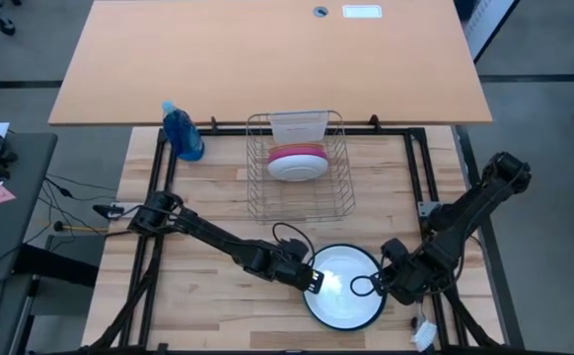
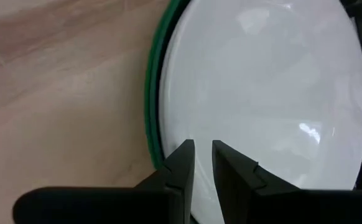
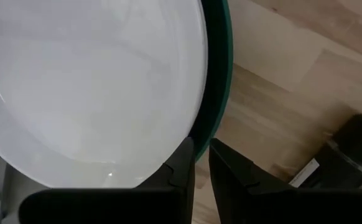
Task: Sort dishes
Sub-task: Put the white plate in the dish rack
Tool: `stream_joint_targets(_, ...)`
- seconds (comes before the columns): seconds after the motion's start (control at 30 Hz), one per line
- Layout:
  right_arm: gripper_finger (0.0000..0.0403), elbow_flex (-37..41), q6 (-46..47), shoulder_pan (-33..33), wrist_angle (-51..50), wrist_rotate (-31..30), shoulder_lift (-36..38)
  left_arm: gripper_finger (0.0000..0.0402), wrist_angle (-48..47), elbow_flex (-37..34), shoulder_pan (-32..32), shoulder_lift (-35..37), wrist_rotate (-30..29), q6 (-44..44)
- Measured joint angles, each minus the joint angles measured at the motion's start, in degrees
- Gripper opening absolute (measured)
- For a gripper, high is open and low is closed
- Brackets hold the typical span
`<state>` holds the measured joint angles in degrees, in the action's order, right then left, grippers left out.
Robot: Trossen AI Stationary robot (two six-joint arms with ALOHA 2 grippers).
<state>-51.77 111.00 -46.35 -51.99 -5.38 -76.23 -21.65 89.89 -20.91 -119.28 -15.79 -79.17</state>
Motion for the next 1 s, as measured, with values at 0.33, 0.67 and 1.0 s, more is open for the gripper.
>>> stream_joint_targets(0.33,0.0056,0.0,3.9,-0.2,0.1,-0.6,0.0,0.0051,-0.5,0.1,0.5,-1.6,-1.7,-1.2)
stream_joint_targets(0.67,0.0165,0.0,6.0,0.0,0.3,-0.5,0.0,0.0051,5.3,0.1,0.9,-5.2,0.2,-0.7)
stream_joint_targets(1.0,0.0223,0.0,5.7,0.0,0.8,-1.8,0.0,0.0051,6.6,0.1,1.1,-7.2,2.1,-2.3)
